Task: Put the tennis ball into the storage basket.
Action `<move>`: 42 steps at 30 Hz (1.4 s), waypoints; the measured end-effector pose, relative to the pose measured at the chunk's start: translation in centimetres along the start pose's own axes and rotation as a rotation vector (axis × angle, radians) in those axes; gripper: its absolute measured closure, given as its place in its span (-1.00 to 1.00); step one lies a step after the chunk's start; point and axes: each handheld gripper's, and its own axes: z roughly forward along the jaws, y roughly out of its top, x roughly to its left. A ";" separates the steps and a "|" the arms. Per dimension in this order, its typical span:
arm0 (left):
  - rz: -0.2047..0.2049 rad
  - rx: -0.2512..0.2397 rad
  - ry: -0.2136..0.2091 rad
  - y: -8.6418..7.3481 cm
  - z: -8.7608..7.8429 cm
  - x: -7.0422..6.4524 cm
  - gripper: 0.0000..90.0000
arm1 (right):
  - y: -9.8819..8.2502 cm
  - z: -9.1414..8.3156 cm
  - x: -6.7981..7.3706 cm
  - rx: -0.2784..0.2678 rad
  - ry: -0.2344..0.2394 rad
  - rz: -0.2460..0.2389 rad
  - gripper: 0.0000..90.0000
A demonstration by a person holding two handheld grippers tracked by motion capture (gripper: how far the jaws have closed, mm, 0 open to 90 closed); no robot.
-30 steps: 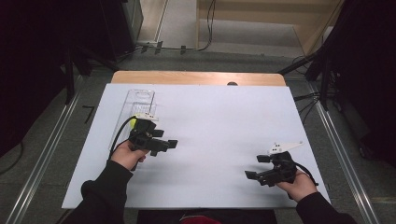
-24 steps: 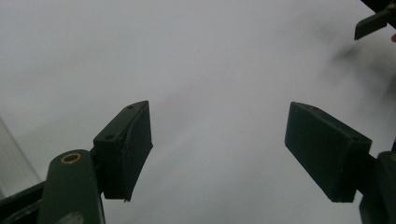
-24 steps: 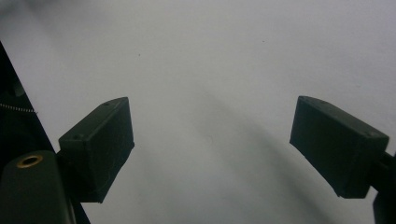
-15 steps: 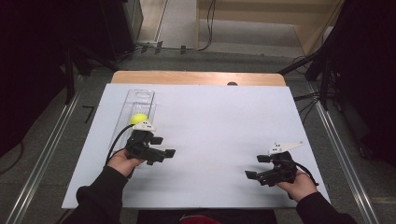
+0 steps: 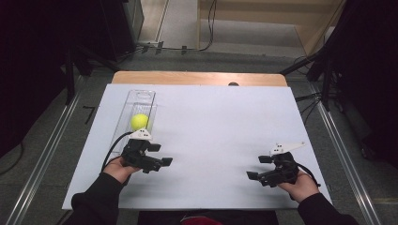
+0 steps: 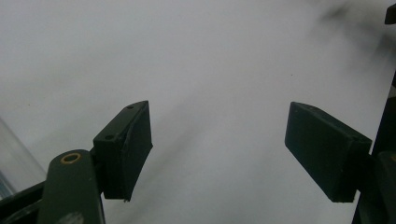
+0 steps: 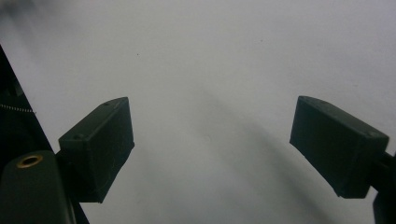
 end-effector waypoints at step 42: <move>0.003 0.015 -0.006 -2.8 -1.7 -0.3 -0.47 | -0.1 0.1 -0.1 0.004 -0.015 0.007 -0.75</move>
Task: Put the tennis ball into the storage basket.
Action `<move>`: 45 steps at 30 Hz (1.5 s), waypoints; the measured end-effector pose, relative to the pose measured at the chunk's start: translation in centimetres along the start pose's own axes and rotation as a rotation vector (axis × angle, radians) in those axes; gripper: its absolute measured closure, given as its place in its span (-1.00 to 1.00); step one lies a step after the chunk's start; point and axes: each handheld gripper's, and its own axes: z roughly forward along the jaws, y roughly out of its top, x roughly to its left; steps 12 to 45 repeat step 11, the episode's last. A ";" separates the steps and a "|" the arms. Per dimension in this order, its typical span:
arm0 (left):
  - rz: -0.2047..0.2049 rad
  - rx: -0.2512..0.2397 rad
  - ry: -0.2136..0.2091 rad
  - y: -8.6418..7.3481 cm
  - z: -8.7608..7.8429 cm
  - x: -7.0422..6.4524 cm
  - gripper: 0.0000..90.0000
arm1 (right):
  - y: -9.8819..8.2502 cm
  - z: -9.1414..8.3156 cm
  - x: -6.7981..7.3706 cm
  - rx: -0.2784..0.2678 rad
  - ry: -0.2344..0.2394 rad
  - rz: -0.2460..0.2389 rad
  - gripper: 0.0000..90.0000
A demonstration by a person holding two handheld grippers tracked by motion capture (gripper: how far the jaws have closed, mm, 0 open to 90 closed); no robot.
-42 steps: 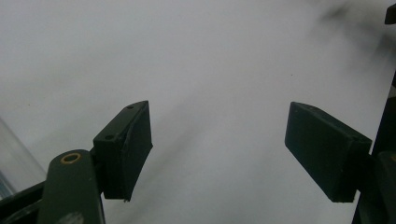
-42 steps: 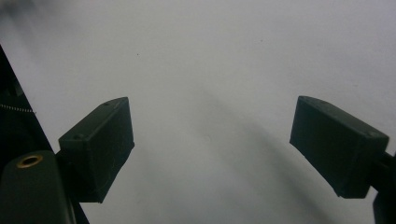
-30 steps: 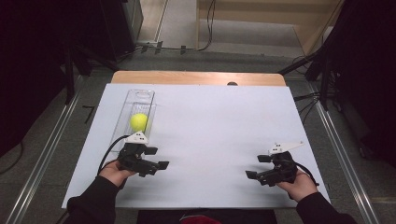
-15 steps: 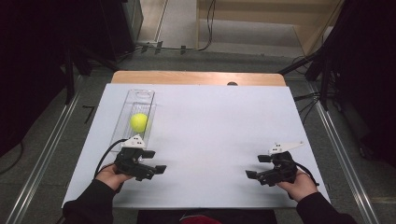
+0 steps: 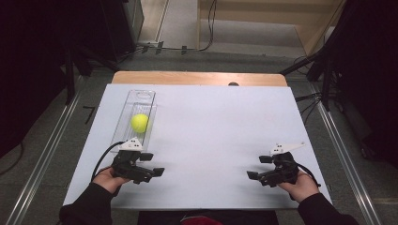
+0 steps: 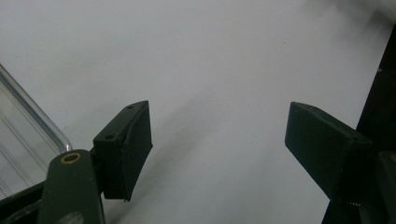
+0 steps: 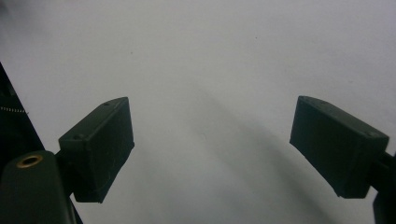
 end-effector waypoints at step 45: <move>-0.006 -0.008 -0.013 0.0 -0.1 -0.1 -0.47 | -0.1 0.1 0.0 0.008 -0.007 -0.007 -0.75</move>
